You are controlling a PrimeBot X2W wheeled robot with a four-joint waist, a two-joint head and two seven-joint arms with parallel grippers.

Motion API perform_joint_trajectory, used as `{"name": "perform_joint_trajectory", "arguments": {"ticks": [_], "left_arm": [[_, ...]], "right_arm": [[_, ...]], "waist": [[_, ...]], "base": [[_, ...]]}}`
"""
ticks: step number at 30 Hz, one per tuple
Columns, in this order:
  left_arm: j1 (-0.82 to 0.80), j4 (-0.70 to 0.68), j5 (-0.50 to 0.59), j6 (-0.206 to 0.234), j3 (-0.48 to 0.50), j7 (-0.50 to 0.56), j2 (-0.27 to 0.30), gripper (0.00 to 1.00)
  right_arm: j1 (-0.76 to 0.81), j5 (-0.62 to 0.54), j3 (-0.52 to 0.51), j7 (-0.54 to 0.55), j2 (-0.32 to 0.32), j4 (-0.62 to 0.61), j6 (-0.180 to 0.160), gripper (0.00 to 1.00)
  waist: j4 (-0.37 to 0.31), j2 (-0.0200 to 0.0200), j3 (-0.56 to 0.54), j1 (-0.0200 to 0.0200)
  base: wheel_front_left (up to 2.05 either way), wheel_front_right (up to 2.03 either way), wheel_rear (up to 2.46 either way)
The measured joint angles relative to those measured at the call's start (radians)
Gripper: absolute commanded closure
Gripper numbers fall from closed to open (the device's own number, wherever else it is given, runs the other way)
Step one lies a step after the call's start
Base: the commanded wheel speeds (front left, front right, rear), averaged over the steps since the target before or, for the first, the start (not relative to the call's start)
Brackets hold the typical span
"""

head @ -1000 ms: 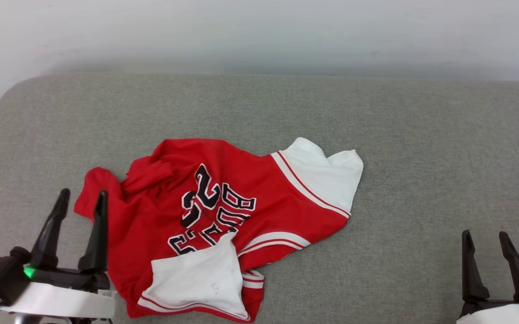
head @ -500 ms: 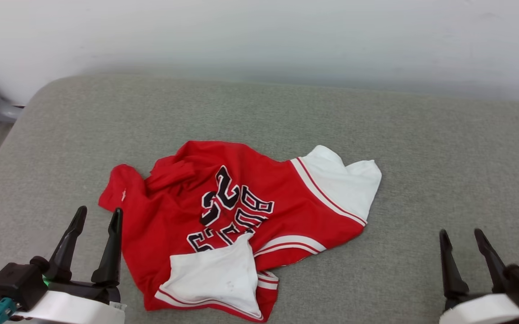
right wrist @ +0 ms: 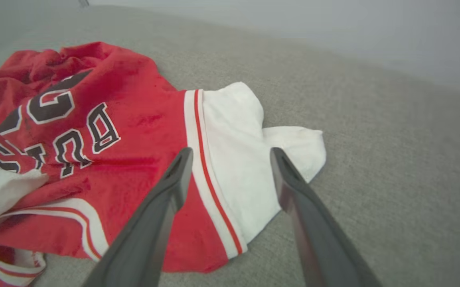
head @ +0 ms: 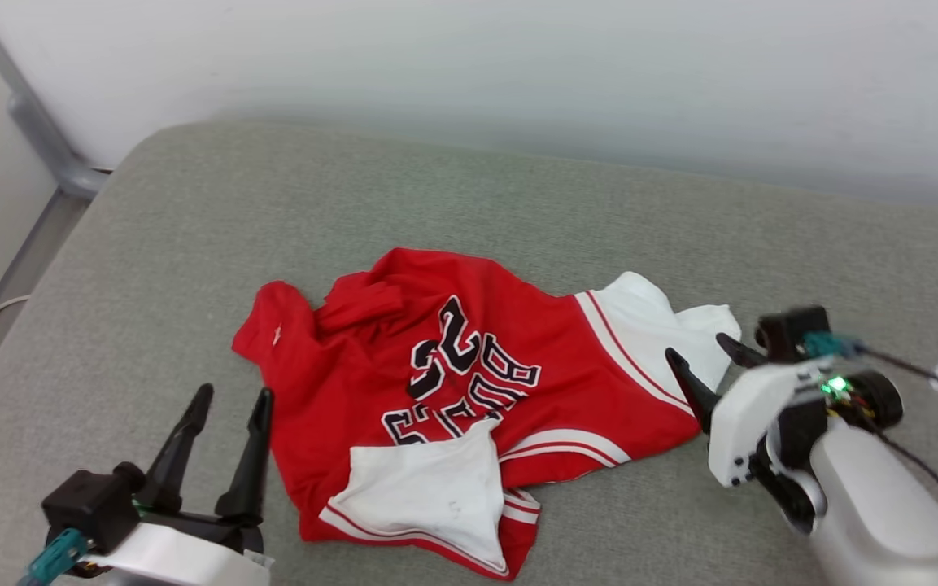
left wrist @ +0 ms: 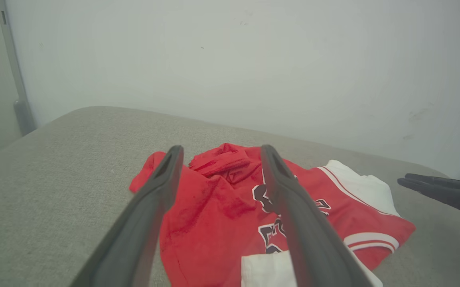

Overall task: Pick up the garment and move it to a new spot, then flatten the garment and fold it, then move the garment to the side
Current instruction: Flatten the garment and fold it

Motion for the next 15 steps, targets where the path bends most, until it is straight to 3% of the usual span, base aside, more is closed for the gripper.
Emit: {"name": "perform_joint_trajectory", "arguments": {"ticks": [8, 15], "left_arm": [[-0.048, 0.047, -0.013, 0.000, -0.093, 0.000, -0.015, 0.00], [-0.097, 0.090, -0.034, 0.000, -0.171, 0.000, -0.032, 0.00]], "right_arm": [[-0.197, 0.047, 0.135, 0.266, 0.003, 0.213, 0.000, 0.00], [-0.259, 0.031, 0.199, 0.387, 0.008, 0.398, 0.000, 0.00]], "waist": [[0.078, 0.0000, 0.010, 0.0000], [0.154, 0.0000, 0.027, 0.0000]], "base": [[0.00, 0.00, 0.00], [0.00, 0.00, 0.00]]}}
